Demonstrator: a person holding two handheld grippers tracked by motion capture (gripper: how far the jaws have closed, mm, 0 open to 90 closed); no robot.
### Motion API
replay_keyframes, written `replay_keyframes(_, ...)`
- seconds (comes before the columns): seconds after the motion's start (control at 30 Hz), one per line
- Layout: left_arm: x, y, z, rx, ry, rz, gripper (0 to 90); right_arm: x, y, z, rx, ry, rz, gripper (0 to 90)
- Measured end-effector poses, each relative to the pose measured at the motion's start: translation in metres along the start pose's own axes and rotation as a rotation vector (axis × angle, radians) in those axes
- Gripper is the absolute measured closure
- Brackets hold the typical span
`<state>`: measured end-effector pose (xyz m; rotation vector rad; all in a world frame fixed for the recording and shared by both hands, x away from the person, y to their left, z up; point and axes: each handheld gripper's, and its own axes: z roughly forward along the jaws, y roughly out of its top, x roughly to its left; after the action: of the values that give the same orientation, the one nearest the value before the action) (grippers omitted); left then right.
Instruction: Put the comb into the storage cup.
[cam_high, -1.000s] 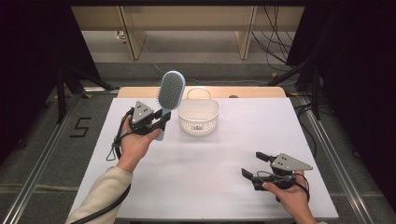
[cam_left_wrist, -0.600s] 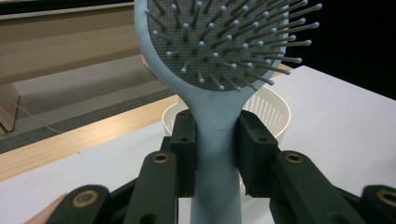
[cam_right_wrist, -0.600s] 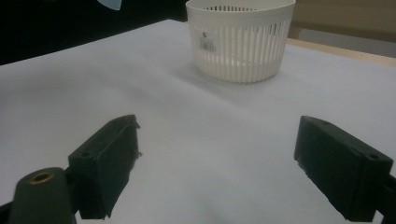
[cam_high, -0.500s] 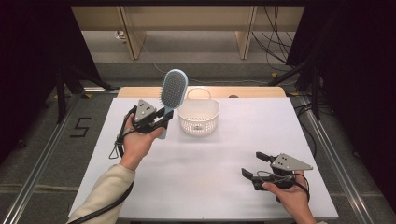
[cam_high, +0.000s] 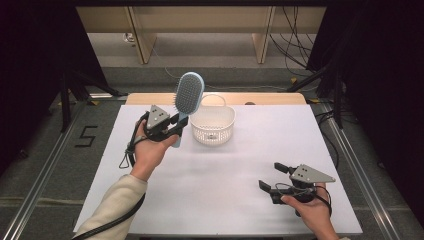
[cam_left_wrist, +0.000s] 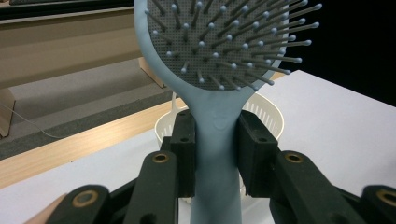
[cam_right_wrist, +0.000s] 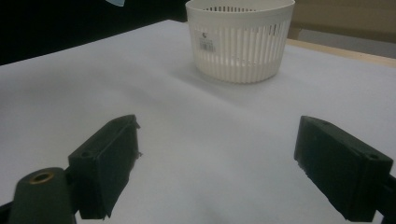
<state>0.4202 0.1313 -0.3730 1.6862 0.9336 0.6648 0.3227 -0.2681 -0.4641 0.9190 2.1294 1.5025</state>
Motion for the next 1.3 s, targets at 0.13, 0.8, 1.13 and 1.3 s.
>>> replay_keyframes(0.13,0.0,0.0,0.002,0.001,0.004,-0.002,69.9,0.0,0.0,0.0,0.001,-0.001,-0.001,14.6)
replay_keyframes(0.8,-0.006,0.005,0.01,0.003,-0.006,0.004,69.9,0.0,0.0,0.0,0.002,0.0,-0.002,14.6)
replay_keyframes(1.13,-0.007,0.007,0.013,0.002,-0.005,0.003,69.9,0.0,0.0,0.0,0.003,-0.001,-0.002,14.6)
replay_keyframes(1.3,-0.007,0.008,0.015,0.004,-0.004,0.007,69.9,0.0,0.0,0.0,0.001,-0.001,0.0,14.6)
